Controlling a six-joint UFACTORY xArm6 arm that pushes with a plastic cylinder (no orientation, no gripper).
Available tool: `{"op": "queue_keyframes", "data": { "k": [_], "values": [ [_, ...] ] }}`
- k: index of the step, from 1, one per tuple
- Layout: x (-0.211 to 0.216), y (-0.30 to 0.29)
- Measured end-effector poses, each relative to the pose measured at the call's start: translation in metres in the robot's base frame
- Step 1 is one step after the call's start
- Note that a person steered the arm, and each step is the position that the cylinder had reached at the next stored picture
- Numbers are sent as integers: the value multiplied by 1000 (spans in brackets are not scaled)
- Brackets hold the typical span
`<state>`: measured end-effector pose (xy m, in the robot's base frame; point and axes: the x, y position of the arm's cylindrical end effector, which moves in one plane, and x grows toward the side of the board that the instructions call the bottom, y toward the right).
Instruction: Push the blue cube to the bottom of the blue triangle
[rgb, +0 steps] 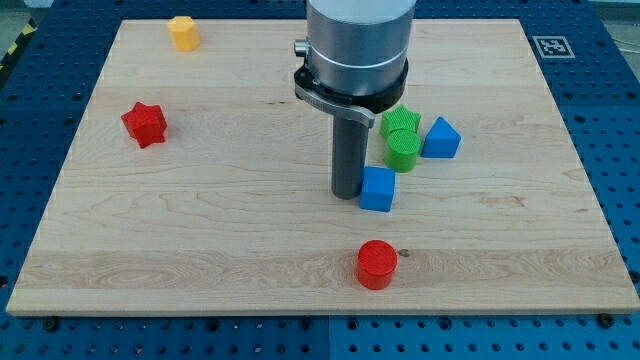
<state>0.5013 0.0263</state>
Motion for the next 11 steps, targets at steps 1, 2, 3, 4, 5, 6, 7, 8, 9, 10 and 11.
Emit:
{"op": "queue_keyframes", "data": {
  "k": [1,2,3,4,5,6,7,8,9,10,11],
  "values": [
    [5,14],
    [5,34],
    [18,40],
    [35,46],
    [39,63],
    [39,61],
    [39,50],
    [39,55],
    [39,78],
    [39,81],
    [39,81]
  ]
}}
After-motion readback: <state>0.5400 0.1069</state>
